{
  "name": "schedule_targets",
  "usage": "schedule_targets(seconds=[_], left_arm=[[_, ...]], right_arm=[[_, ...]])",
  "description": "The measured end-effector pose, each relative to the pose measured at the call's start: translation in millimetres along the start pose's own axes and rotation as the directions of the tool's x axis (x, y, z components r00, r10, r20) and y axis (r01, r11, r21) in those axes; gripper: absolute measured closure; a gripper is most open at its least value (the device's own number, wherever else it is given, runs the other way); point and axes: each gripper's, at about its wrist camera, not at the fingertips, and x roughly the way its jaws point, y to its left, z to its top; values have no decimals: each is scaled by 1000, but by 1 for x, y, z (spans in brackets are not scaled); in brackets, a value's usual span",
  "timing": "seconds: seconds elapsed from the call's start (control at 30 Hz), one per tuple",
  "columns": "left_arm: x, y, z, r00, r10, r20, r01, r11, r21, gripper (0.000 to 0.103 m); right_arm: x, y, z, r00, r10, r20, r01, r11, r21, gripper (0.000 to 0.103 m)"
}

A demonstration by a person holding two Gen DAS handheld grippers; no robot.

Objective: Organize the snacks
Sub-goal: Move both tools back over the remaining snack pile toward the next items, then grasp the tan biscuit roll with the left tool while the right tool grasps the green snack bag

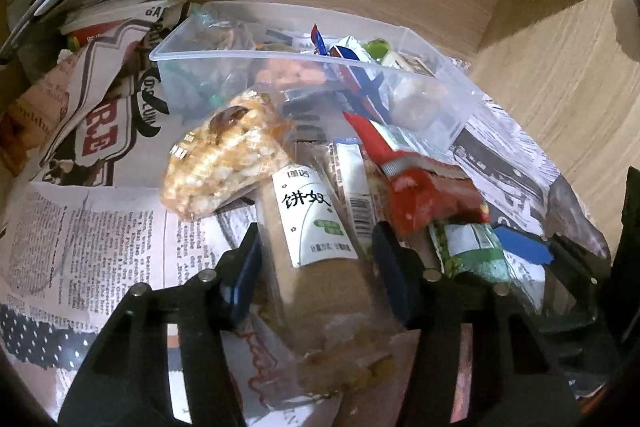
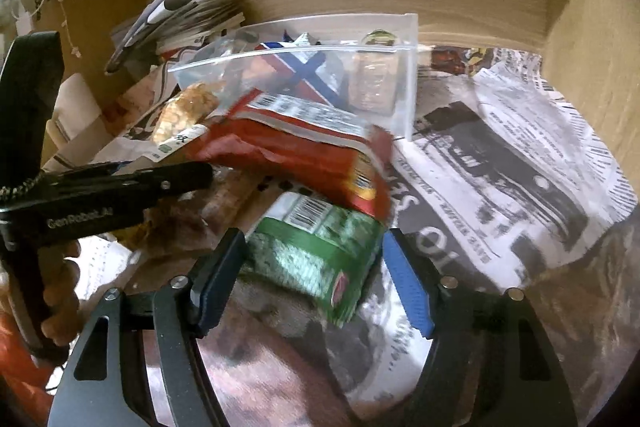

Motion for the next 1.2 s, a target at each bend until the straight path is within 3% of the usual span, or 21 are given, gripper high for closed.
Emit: schedule_targets(seconds=[0.07, 0.23, 0.3, 0.77, 1.03, 1.2], left_arm=[[2, 0, 0, 1000, 3, 8, -3, 1000, -1, 50], [1, 3, 2, 1000, -4, 25, 4, 1000, -5, 58], [-2, 6, 2, 1000, -2, 30, 2, 1000, -1, 62], [-33, 7, -3, 999, -6, 52, 4, 999, 43, 65], [-62, -4, 14, 990, -56, 126, 49, 997, 56, 65], [-75, -4, 31, 983, -32, 182, 20, 997, 70, 65]], right_arm=[[3, 4, 0, 1000, -9, 2, 9, 1000, -9, 33], [2, 3, -1, 1000, 3, 5, -3, 1000, -20, 56], [0, 1, -2, 1000, 6, 12, -6, 1000, -9, 58], [-30, -13, 1, 996, -24, 82, 21, 999, 37, 62], [-51, -13, 22, 985, -36, 169, 32, 999, 21, 62], [-60, -11, 40, 973, -39, 225, 39, 999, 4, 62]])
